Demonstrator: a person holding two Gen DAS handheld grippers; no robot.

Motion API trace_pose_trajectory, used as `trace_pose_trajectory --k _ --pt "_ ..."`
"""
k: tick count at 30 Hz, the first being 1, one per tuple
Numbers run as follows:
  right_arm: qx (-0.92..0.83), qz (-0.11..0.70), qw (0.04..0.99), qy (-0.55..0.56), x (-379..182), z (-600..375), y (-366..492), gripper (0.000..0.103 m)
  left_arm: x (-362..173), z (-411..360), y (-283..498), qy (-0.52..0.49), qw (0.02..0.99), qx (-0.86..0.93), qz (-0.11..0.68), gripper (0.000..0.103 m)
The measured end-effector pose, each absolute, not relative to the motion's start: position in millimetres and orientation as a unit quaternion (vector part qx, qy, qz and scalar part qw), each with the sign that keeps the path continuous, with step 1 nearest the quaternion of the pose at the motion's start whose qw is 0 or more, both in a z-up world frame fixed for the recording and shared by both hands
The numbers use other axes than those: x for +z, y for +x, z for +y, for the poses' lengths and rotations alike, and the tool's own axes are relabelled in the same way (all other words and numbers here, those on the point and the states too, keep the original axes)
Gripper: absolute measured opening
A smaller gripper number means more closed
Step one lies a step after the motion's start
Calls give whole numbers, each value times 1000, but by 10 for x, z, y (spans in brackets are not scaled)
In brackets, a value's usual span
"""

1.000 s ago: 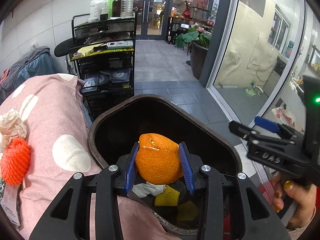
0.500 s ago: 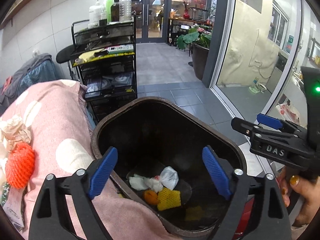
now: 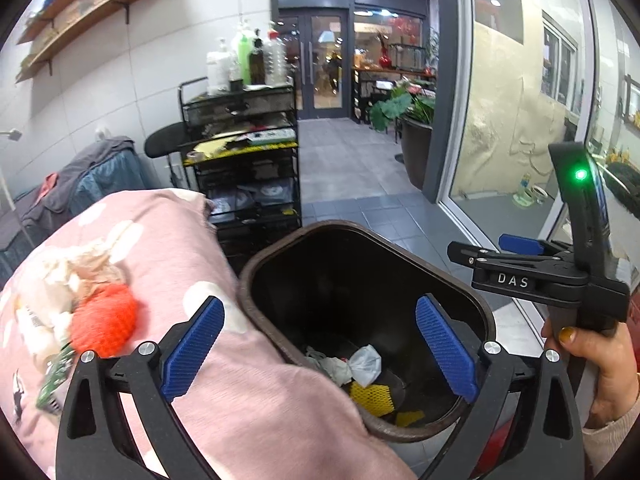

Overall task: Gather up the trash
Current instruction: 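Move both tools back over the trash pile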

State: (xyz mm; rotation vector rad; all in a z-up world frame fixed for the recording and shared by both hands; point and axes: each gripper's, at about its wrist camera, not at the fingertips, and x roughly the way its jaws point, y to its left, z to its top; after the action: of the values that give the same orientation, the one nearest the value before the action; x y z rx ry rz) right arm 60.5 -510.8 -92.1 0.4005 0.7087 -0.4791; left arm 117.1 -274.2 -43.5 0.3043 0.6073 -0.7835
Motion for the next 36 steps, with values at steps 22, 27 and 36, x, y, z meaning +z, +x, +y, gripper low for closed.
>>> trace_pose_trajectory --k 22,27,36 --pt "-88 312 938 124 -543 -3988 1123 92 -19 -1414 1165 84 938 -239 236 97" --pt "-50 313 942 111 -495 -3686 1278 92 -19 -1082 1261 64 947 -200 245 97" --pt "13 325 941 88 -497 -3210 1513 92 -217 -471 1408 43 952 -124 276 97"
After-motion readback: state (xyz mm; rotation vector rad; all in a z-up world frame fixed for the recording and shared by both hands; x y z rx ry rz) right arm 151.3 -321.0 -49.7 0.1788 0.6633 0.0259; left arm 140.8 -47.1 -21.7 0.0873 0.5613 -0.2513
